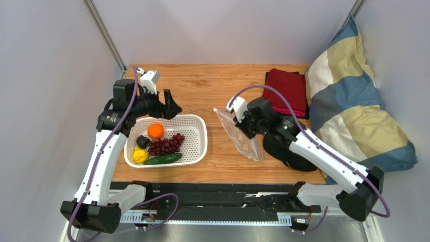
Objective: Place the food in the zip-top bag and seal the zipper
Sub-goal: Pick up the zipper food storage bag at the center of the board, then open the zipper of the food storage bag.
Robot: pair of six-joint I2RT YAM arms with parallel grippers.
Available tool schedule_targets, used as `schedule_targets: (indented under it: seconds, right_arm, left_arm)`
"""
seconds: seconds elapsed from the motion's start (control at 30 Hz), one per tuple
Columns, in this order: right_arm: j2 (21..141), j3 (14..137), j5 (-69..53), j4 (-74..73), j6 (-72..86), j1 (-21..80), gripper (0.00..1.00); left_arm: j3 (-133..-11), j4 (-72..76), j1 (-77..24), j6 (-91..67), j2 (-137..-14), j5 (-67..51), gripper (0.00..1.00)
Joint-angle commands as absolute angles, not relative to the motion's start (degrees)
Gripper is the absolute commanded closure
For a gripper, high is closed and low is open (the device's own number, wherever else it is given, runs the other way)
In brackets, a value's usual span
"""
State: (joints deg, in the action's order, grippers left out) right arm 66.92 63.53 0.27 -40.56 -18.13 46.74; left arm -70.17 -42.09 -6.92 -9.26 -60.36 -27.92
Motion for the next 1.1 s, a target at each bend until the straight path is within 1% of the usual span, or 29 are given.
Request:
schedule_targets:
  seconds: [0.0, 0.07, 0.13, 0.23, 0.27, 0.5, 0.7, 0.77, 0.8, 0.83, 0.87, 0.9, 0.93, 1.0, 1.03, 1.07]
  right_arm:
    - [71.5, 72.2, -2.9, -38.9, 8.7, 43.1, 1.00]
    - [73.4, 73.6, -0.3, -38.3, 14.7, 42.2, 1.00]
    - [75.8, 75.1, -0.4, -38.2, 20.7, 41.9, 1.00]
    - [78.5, 75.8, -0.1, -37.4, 25.7, 42.0, 1.00]
    - [79.0, 75.8, 1.7, -37.4, 26.7, 42.0, 1.00]
    - [81.7, 74.8, 1.3, -35.8, 29.2, 41.9, 1.00]
    - [79.8, 73.1, 0.8, -34.5, 28.8, 41.9, 1.00]
    - [79.5, 72.8, 0.9, -34.5, 28.5, 42.0, 1.00]
    - [79.4, 72.7, -1.0, -34.8, 27.8, 41.8, 1.00]
    - [79.1, 72.6, -1.4, -35.1, 27.3, 41.4, 1.00]
    - [78.6, 72.2, -1.6, -35.4, 26.6, 41.1, 1.00]
    - [78.2, 72.0, -1.8, -36.3, 25.4, 40.0, 0.99]
    - [77.8, 71.5, -2.8, -36.6, 24.7, 39.1, 0.93]
    - [76.6, 69.9, -4.5, -37.1, 23.5, 36.5, 0.84]
    - [76.4, 69.5, -5.8, -37.2, 23.0, 36.0, 0.71]
    - [76.2, 69.3, -6.2, -37.4, 22.6, 35.6, 0.65]
  left_arm:
    - [-69.2, -35.2, -9.7, -19.0, -61.8, -31.6, 0.03]
    - [-66.5, -33.4, -11.7, -21.5, -62.3, -32.9, 0.07]
    - [-64.3, -30.9, -13.3, -25.7, -63.5, -33.7, 0.08]
    - [-64.5, -28.3, -17.5, -28.2, -66.9, -34.6, 0.11]
    - [-65.0, -27.9, -18.4, -28.5, -68.9, -34.6, 0.11]
    - [-68.7, -24.9, -29.2, -30.5, -77.1, -34.4, 0.11]
    - [-69.3, -22.0, -31.3, -33.7, -82.7, -34.3, 0.11]
    - [-69.7, -21.9, -31.9, -33.1, -84.2, -34.2, 0.21]
    - [-70.1, -22.9, -32.0, -31.7, -84.6, -33.7, 0.31]
    - [-70.1, -23.8, -31.9, -31.1, -84.8, -31.3, 0.63]
    - [-69.9, -24.7, -31.0, -30.2, -84.6, -30.4, 0.86]
    - [-68.4, -25.1, -30.1, -30.3, -84.1, -30.1, 1.00]
    - [-67.3, -25.0, -29.1, -31.2, -83.2, -30.3, 1.00]
    - [-65.1, -23.4, -27.4, -32.5, -82.4, -32.3, 1.00]
    - [-64.8, -23.0, -27.4, -33.0, -81.8, -33.9, 1.00]
    - [-64.4, -22.4, -27.9, -33.5, -81.6, -34.5, 1.00]
